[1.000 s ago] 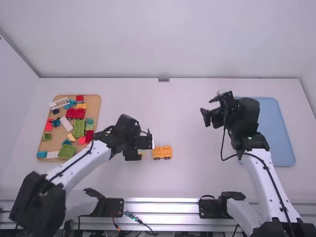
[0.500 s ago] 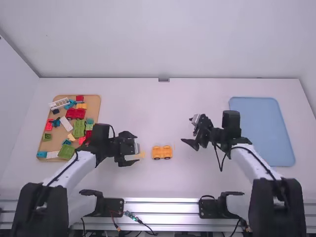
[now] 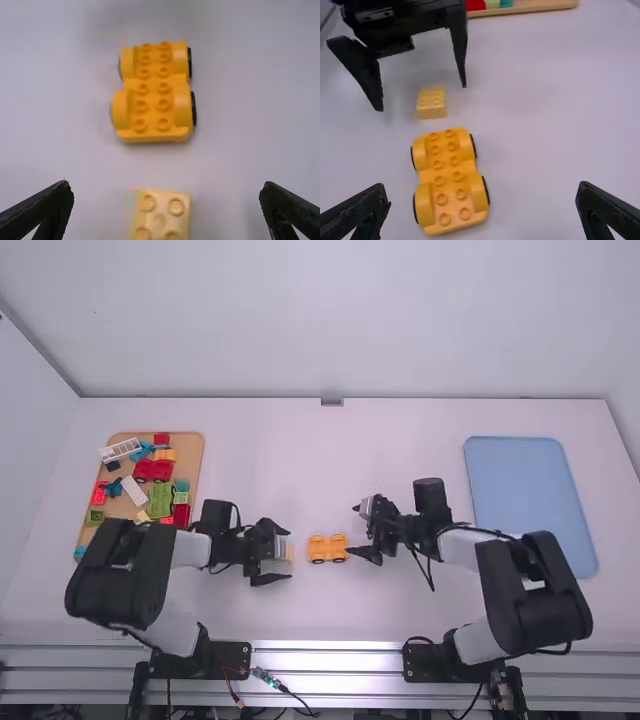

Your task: Assemble lego blocks to make yellow taxi

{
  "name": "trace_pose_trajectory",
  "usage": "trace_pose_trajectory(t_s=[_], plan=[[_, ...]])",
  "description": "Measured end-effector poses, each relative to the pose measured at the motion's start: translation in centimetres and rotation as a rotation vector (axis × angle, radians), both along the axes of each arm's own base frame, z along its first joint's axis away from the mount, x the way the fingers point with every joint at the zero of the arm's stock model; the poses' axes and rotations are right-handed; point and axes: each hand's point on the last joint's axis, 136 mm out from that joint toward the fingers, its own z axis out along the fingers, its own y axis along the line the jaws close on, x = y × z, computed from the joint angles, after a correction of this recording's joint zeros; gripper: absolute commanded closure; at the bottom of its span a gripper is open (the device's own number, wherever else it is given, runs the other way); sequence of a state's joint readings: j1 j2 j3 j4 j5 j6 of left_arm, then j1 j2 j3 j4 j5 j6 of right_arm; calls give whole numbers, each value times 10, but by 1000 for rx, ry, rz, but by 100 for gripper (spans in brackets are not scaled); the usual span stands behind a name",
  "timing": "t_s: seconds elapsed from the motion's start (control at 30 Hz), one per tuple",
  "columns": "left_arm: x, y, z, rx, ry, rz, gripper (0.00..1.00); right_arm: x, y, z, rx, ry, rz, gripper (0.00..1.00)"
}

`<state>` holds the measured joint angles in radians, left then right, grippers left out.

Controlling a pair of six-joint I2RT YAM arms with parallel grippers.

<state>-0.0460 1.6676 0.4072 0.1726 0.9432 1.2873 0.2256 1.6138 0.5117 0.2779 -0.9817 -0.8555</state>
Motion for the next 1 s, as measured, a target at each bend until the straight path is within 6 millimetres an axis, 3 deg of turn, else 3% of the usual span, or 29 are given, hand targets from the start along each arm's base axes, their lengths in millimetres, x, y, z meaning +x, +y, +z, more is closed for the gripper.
trace_pose_trajectory(t_s=[0.1,0.3,0.33,0.43,0.63,1.0], plan=[[-3,0,-13,5,48,-5,1,-9,6,-8,-30,-2,32,4],[8,1,-16,23,42,-6,4,-21,16,-25,-59,-31,79,7],[10,2,-15,27,44,-6,6,-23,17,-29,-65,-34,84,7],[12,2,-14,33,54,-13,24,-27,18,-37,-70,-31,91,7],[13,2,-10,39,73,-33,28,-22,16,-43,-61,-22,69,6],[16,3,-11,46,42,-33,51,-26,17,-58,-65,48,72,6]])
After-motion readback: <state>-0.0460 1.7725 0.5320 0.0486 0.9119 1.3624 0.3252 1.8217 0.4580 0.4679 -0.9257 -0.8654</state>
